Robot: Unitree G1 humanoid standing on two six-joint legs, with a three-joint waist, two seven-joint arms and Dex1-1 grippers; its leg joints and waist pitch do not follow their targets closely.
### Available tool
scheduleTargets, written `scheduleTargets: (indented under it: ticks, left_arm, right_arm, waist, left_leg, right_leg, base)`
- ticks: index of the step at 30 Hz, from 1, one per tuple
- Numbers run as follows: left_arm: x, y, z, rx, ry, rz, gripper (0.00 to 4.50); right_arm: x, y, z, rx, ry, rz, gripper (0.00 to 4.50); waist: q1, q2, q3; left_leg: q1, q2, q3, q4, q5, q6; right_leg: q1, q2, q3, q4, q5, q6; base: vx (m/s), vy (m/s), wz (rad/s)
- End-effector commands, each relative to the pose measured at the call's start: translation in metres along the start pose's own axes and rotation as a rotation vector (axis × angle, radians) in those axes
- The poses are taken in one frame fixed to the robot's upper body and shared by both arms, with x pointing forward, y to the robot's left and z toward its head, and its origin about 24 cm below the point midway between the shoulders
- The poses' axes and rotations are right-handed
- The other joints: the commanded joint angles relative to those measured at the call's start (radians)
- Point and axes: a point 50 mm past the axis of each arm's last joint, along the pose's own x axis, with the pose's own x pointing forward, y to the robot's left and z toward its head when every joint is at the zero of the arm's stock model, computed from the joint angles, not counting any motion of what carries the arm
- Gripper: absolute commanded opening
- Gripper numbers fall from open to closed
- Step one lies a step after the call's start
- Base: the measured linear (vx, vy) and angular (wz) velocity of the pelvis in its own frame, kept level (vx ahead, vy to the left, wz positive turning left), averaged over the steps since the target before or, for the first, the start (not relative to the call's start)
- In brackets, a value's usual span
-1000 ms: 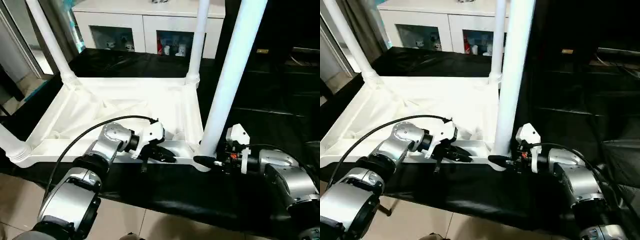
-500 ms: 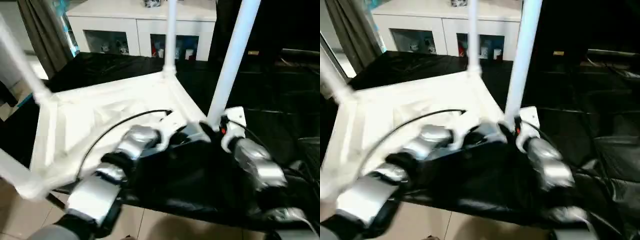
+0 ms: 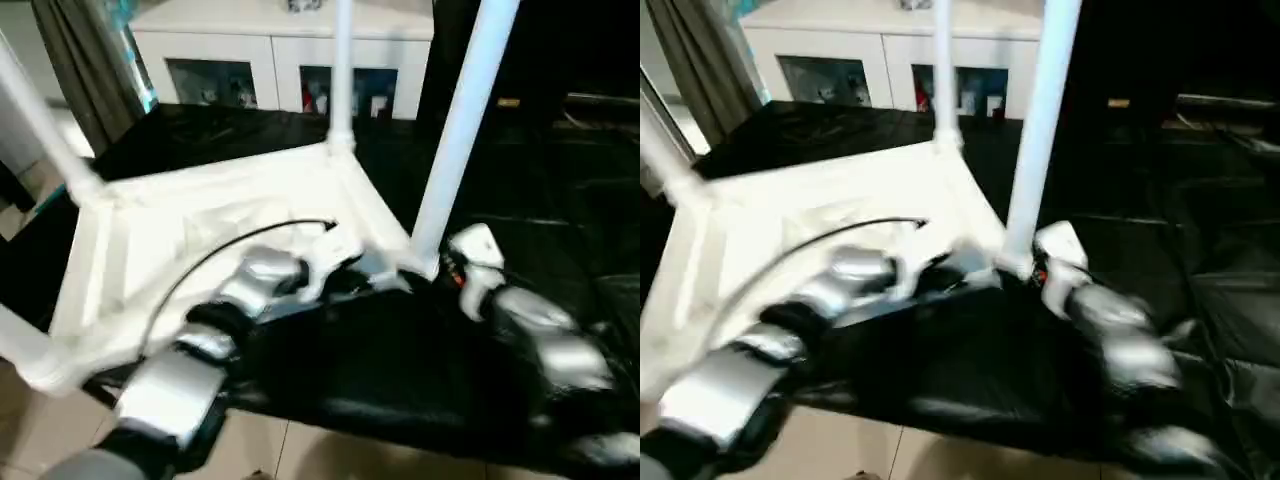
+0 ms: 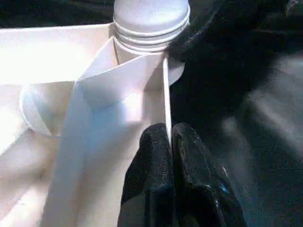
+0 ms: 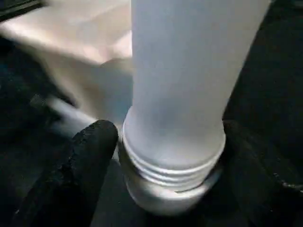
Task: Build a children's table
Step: Rotate leg to tighten
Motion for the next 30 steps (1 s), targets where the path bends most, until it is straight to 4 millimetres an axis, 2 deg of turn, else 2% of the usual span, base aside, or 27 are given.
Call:
scheduleTargets:
  ticks: [1, 5, 9, 13, 14, 18, 20, 21, 22, 23, 24, 25, 26, 30]
  left_arm:
    - [0.006, -0.007, 0.012, 0.053, -0.066, -0.092, 0.00]
    - [-0.013, -0.010, 0.003, 0.031, -0.052, -0.236, 0.00]
    - [-0.017, -0.010, 0.000, 0.027, -0.052, -0.251, 0.00]
    - [-0.018, -0.012, -0.002, 0.023, -0.057, -0.257, 0.00]
    - [-0.018, -0.012, -0.002, 0.022, -0.060, -0.255, 0.00]
    - [-0.014, -0.012, 0.000, 0.020, -0.073, -0.216, 0.00]
    - [-0.011, -0.010, 0.001, 0.023, -0.073, -0.168, 0.00]
    - [-0.008, -0.006, 0.001, 0.025, -0.065, -0.099, 0.00]
    - [-0.006, -0.005, 0.002, 0.024, -0.057, -0.066, 0.00]
    - [-0.005, -0.004, 0.002, 0.024, -0.054, -0.053, 0.00]
    - [-0.002, -0.001, 0.002, 0.022, -0.040, 0.010, 0.00]
    - [0.005, 0.003, 0.005, -0.002, -0.037, 0.107, 0.00]
    - [0.008, 0.004, 0.007, -0.011, -0.039, 0.143, 0.00]
    - [0.025, 0.006, 0.018, -0.045, -0.053, 0.264, 0.00]
  right_arm:
    - [0.009, 0.016, 0.006, -0.023, -0.016, 0.140, 3.66]
    - [-0.008, 0.011, 0.010, -0.040, 0.003, 0.213, 3.66]
    - [-0.011, 0.011, 0.009, -0.041, 0.019, 0.243, 3.66]
    - [-0.009, 0.016, 0.007, -0.021, 0.011, 0.272, 3.34]
    - [-0.008, 0.017, 0.007, -0.014, 0.007, 0.274, 3.32]
    - [-0.003, 0.022, 0.004, 0.021, -0.004, 0.260, 2.93]
    - [0.001, 0.022, 0.002, 0.035, -0.006, 0.212, 2.88]
    - [0.008, 0.017, -0.005, 0.051, 0.013, 0.093, 2.79]
    - [0.010, 0.015, -0.007, 0.056, 0.023, 0.048, 2.74]
    - [0.011, 0.014, -0.008, 0.058, 0.027, 0.030, 2.72]
    - [0.014, 0.012, -0.012, 0.073, 0.041, -0.039, 2.72]
    - [0.021, 0.005, -0.020, 0.127, 0.061, -0.216, 2.71]
    - [0.024, 0.003, -0.023, 0.161, 0.063, -0.292, 2.70]
    - [0.033, -0.003, -0.028, 0.271, 0.070, -0.522, 2.70]
  waist:
    - [0.004, -0.025, -0.065]
    - [0.009, -0.022, -0.065]
    - [0.017, -0.022, -0.064]
    - [0.019, -0.022, -0.064]
    - [0.018, -0.028, -0.064]
    - [0.019, -0.024, -0.063]
    - [0.016, -0.024, -0.063]
    - [0.015, -0.024, -0.063]
    - [0.009, -0.023, -0.062]
    - [0.004, -0.026, -0.062]
    - [0.002, -0.026, -0.062]
    - [-0.006, -0.023, -0.059]
    - [-0.013, -0.024, -0.058]
    - [-0.018, -0.023, -0.058]
  left_leg:
    - [0.003, 0.083, -0.041, -0.057, -0.086, 0.180]
    - [0.007, 0.090, -0.041, -0.060, -0.094, 0.164]
    - [0.009, 0.090, -0.040, -0.062, -0.111, 0.144]
    - [0.009, 0.090, -0.041, -0.062, -0.108, 0.133]
    - [0.007, 0.089, -0.040, -0.062, -0.105, 0.134]
    - [0.007, 0.087, -0.040, -0.062, -0.103, 0.131]
    - [0.009, 0.088, -0.041, -0.064, -0.109, 0.118]
    - [0.009, 0.088, -0.042, -0.065, -0.109, 0.115]
    - [0.009, 0.087, -0.042, -0.066, -0.116, 0.103]
    - [0.011, 0.083, -0.042, -0.066, -0.121, 0.090]
    - [0.011, 0.081, -0.042, -0.066, -0.124, 0.086]
    - [0.011, 0.081, -0.042, -0.067, -0.135, 0.079]
    - [0.014, 0.078, -0.042, -0.069, -0.151, 0.069]
    - [0.018, 0.079, -0.044, -0.071, -0.152, 0.058]
  right_leg:
    - [0.056, -0.106, 0.065, -0.068, -0.165, -0.166]
    - [0.052, -0.109, 0.068, -0.065, -0.157, -0.192]
    - [0.051, -0.110, 0.069, -0.068, -0.180, -0.189]
    - [0.052, -0.110, 0.070, -0.068, -0.185, -0.184]
    - [0.053, -0.110, 0.069, -0.068, -0.183, -0.183]
    - [0.052, -0.109, 0.068, -0.070, -0.207, -0.171]
    - [0.049, -0.108, 0.067, -0.073, -0.223, -0.165]
    - [0.050, -0.109, 0.068, -0.073, -0.225, -0.164]
    - [0.046, -0.108, 0.068, -0.074, -0.231, -0.165]
    - [0.049, -0.109, 0.067, -0.077, -0.240, -0.164]
    - [0.049, -0.108, 0.067, -0.076, -0.245, -0.165]
    - [0.046, -0.107, 0.068, -0.080, -0.267, -0.162]
    - [0.046, -0.107, 0.066, -0.087, -0.292, -0.160]
    - [0.047, -0.107, 0.068, -0.089, -0.301, -0.153]
  base:
    - [0.000, 0.000, 0.00]
    - [0.000, 0.000, 0.00]
    - [0.000, 0.000, 0.00]
    - [0.000, 0.000, 0.00]
    - [0.000, 0.000, 0.00]
    - [0.000, 0.000, 0.00]
    - [0.000, 0.000, 0.00]
    - [0.000, 0.000, 0.00]
    - [0.000, 0.000, 0.00]
    - [0.000, 0.000, 0.00]
    - [0.000, 0.000, 0.00]
    - [0.000, 0.000, 0.00]
    - [0.000, 0.000, 0.00]
    - [0.000, 0.000, 0.00]
